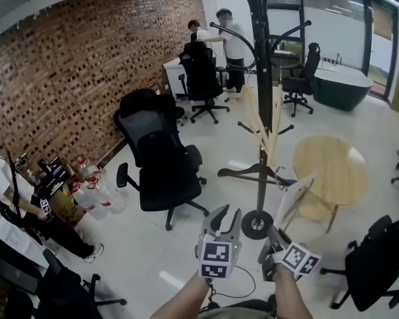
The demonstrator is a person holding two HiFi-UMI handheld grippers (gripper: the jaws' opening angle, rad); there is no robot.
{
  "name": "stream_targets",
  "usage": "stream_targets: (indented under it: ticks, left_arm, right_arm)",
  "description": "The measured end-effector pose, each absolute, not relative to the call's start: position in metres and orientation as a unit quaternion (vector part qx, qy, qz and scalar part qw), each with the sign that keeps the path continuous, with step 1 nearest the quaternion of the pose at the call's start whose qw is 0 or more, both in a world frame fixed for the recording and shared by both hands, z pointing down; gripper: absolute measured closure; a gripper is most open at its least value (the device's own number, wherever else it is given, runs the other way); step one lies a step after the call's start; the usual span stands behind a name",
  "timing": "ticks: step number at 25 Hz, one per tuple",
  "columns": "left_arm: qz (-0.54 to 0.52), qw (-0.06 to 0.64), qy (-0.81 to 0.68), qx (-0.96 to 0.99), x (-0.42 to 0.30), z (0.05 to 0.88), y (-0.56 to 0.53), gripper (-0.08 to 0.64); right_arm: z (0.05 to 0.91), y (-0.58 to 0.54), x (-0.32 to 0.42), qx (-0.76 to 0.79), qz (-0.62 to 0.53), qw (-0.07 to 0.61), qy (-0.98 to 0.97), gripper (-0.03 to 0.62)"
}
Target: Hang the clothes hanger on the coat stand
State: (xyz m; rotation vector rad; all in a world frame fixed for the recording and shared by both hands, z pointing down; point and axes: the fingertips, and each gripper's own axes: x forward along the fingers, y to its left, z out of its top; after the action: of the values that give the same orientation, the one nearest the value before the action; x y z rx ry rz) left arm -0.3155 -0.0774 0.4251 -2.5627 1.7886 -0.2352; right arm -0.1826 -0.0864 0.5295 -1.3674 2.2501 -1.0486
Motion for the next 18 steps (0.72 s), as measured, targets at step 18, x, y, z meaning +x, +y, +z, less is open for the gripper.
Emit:
stream_targets:
  ticks: [18]
  left_arm:
    - [-0.083,0.008,0.521,-0.849,-0.343,0.443,-0.220,0.445]
  right_arm:
    - [0.576,-0.224,-0.234,-0.510,-0.384,0.184,0.748,0.502]
